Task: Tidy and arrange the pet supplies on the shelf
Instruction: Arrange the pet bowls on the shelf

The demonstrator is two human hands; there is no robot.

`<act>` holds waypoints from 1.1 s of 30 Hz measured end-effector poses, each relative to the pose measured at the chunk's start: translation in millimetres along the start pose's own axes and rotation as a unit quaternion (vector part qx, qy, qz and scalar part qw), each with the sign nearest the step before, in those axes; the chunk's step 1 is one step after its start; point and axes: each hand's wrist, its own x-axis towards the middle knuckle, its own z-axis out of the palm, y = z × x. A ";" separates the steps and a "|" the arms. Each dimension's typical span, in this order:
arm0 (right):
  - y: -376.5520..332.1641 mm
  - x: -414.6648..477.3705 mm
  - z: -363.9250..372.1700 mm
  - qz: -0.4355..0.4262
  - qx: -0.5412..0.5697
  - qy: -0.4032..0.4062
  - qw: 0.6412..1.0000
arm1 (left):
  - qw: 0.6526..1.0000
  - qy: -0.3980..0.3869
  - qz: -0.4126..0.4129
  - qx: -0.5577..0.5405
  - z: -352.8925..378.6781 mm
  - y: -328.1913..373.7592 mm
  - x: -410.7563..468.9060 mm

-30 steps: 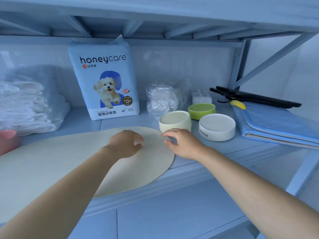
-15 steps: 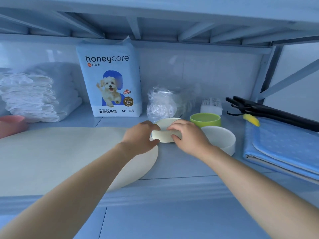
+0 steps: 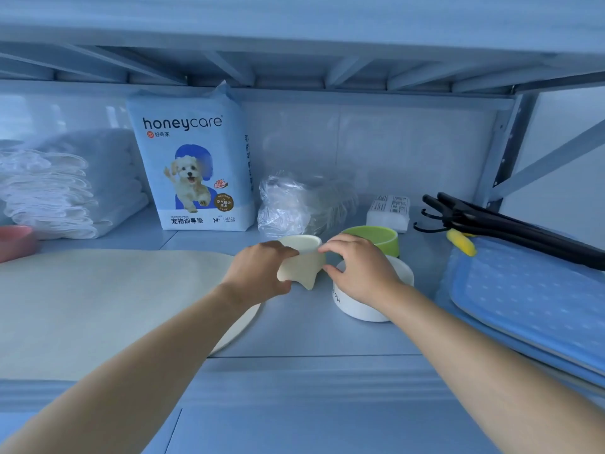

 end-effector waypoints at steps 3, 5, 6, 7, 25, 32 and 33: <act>3.6 -2.4 -1.0 0.001 0.010 0.007 1.000 | 0.999 0.033 0.002 -0.017 -4.4 3.6 -0.1; 5.4 -2.8 -1.8 0.001 0.016 0.013 1.000 | 0.998 0.054 0.000 -0.029 -9.0 8.1 -0.9; 6.1 -2.9 -2.0 0.001 0.018 0.017 1.000 | 0.997 0.064 -0.004 -0.039 -11.4 10.1 -1.1; 6.8 -3.1 -2.4 0.001 0.019 0.022 1.000 | 0.995 0.075 -0.011 -0.058 -13.7 11.8 -1.0; -17.0 0.6 13.2 -0.015 0.044 0.004 0.999 | 0.835 0.094 -0.271 -0.470 -22.5 -15.4 -0.7; -40.6 15.1 34.8 -0.011 0.028 -0.051 0.998 | 0.771 0.017 -0.317 -0.551 -14.1 -36.1 1.2; -43.1 17.0 37.5 -0.008 0.028 -0.058 0.998 | 0.776 0.009 -0.312 -0.548 -12.7 -39.2 1.4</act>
